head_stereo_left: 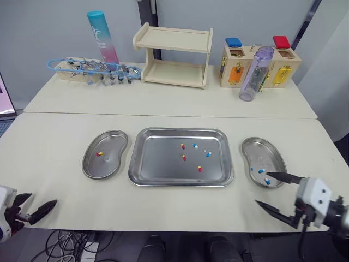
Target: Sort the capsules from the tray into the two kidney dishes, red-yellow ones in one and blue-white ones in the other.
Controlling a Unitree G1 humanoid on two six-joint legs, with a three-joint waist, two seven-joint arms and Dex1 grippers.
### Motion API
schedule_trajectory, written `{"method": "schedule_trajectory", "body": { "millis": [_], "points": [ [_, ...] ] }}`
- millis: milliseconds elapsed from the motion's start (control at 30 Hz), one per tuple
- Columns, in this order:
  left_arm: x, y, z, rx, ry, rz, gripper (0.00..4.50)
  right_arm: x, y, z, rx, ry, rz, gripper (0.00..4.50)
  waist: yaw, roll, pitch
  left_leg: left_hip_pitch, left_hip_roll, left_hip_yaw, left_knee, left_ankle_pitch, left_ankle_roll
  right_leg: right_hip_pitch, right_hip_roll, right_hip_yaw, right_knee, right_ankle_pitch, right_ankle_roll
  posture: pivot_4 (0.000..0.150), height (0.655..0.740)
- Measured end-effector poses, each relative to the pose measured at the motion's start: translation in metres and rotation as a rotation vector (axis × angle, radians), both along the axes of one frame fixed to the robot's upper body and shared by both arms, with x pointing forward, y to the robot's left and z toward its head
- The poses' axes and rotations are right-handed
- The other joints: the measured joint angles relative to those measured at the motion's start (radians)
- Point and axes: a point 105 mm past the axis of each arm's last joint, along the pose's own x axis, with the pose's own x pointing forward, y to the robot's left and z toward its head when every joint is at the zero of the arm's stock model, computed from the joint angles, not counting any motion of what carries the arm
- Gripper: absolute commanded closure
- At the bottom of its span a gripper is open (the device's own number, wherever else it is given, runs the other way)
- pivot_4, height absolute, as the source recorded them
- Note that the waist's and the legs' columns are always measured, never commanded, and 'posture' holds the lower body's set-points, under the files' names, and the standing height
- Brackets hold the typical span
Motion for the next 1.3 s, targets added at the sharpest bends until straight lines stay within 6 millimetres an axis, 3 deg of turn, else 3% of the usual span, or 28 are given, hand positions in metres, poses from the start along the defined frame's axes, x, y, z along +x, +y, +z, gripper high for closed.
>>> {"method": "schedule_trajectory", "body": {
  "millis": [233,367,433,533,700,867,1033,1300],
  "points": [
    [0.013,-0.030,0.025,0.050,-0.008,-0.231,0.01,0.004,0.027,-0.015,0.081,0.005,-0.004,0.00,0.014,-0.002,-0.001,-0.001,0.000,-0.001,0.000,0.000,0.000,0.000,0.000,-0.001,-0.001,0.000,0.000,0.150,0.7400],
    [0.056,-0.101,0.060,0.061,-0.102,-0.564,0.01,0.002,0.036,-0.021,0.103,0.013,0.012,0.00,0.024,-0.002,-0.001,0.000,-0.001,-0.002,0.001,0.000,0.000,0.002,0.000,-0.002,-0.001,0.000,0.000,0.150,0.7400],
    [0.071,-0.131,0.068,0.055,-0.137,-0.681,0.01,0.002,0.039,-0.022,0.106,0.014,0.018,0.00,0.014,-0.004,-0.003,0.000,-0.001,-0.002,0.001,0.000,0.000,0.001,0.000,-0.002,0.000,0.000,0.000,0.150,0.7400],
    [0.084,-0.168,0.067,0.022,-0.147,-0.823,0.19,0.003,0.041,-0.025,0.105,0.022,0.016,0.00,-0.006,-0.002,-0.002,0.000,0.000,0.000,0.000,0.000,0.000,0.000,0.001,0.000,0.001,0.000,0.000,0.150,0.7400],
    [0.108,-0.228,0.068,-0.071,-0.204,-1.032,1.56,0.006,0.050,-0.023,0.119,0.005,0.035,0.00,-0.010,0.000,-0.001,-0.001,0.000,-0.001,0.002,0.000,0.000,0.000,0.001,-0.001,0.002,0.000,0.000,0.150,0.7400],
    [0.137,-0.266,0.054,-0.059,-0.197,-1.136,1.56,0.003,0.056,-0.029,0.121,0.044,0.043,0.00,-0.006,0.000,-0.001,-0.001,-0.001,-0.002,0.004,0.000,0.000,0.000,0.001,-0.001,0.002,0.001,0.001,0.150,0.7400],
    [0.150,-0.294,0.041,-0.076,-0.157,-1.179,1.56,0.006,0.060,-0.026,0.128,0.031,0.027,0.00,-0.010,0.000,-0.001,-0.002,-0.001,-0.003,0.005,0.000,0.000,0.000,0.001,-0.002,0.002,0.001,0.001,0.150,0.7400],
    [0.157,-0.314,0.017,-0.061,-0.071,-1.134,1.56,0.004,0.065,-0.026,0.136,0.033,0.017,0.00,-0.009,0.000,-0.001,-0.002,-0.001,-0.003,0.006,0.000,0.000,0.000,0.001,-0.002,0.002,0.001,0.001,0.150,0.7400]
  ]
}}
